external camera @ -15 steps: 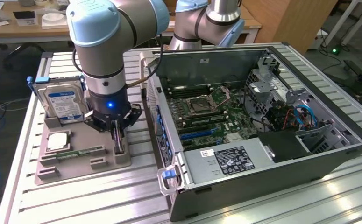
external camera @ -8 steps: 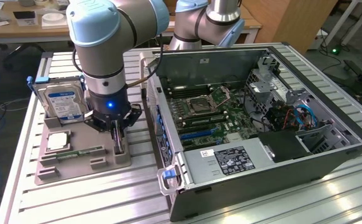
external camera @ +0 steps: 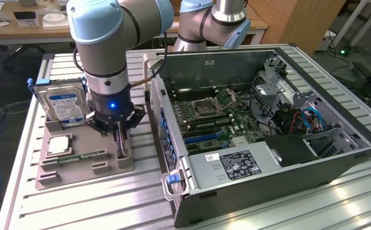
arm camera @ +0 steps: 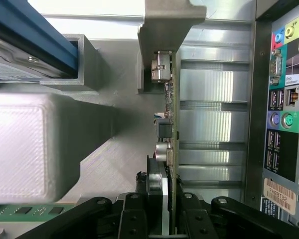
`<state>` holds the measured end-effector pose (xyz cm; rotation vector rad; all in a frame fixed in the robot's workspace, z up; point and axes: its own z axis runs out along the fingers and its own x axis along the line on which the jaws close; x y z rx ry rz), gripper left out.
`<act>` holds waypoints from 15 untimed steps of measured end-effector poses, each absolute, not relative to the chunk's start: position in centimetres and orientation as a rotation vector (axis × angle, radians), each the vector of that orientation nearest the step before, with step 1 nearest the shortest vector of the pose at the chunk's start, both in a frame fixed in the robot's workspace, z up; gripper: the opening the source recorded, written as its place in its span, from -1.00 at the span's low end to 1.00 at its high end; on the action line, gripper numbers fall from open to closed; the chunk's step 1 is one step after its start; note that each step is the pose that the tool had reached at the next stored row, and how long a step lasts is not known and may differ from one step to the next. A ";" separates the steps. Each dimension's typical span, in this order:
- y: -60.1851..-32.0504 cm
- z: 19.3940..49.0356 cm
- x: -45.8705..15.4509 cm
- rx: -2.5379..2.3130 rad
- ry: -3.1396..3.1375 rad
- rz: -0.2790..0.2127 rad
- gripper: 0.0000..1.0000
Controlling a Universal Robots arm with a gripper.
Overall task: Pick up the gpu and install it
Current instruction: 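Pick up the gpu and move the gpu toward the slot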
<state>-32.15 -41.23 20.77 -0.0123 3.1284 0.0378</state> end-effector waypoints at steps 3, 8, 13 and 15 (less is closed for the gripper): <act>-41.2 21.1 -32.1 -0.012 3.128 0.038 -0.44; -41.2 22.0 -32.2 -0.012 3.128 0.038 -0.44; -41.2 23.0 -32.2 -0.012 3.128 0.038 -0.44; -41.2 23.6 -32.2 -0.012 3.128 0.038 -0.44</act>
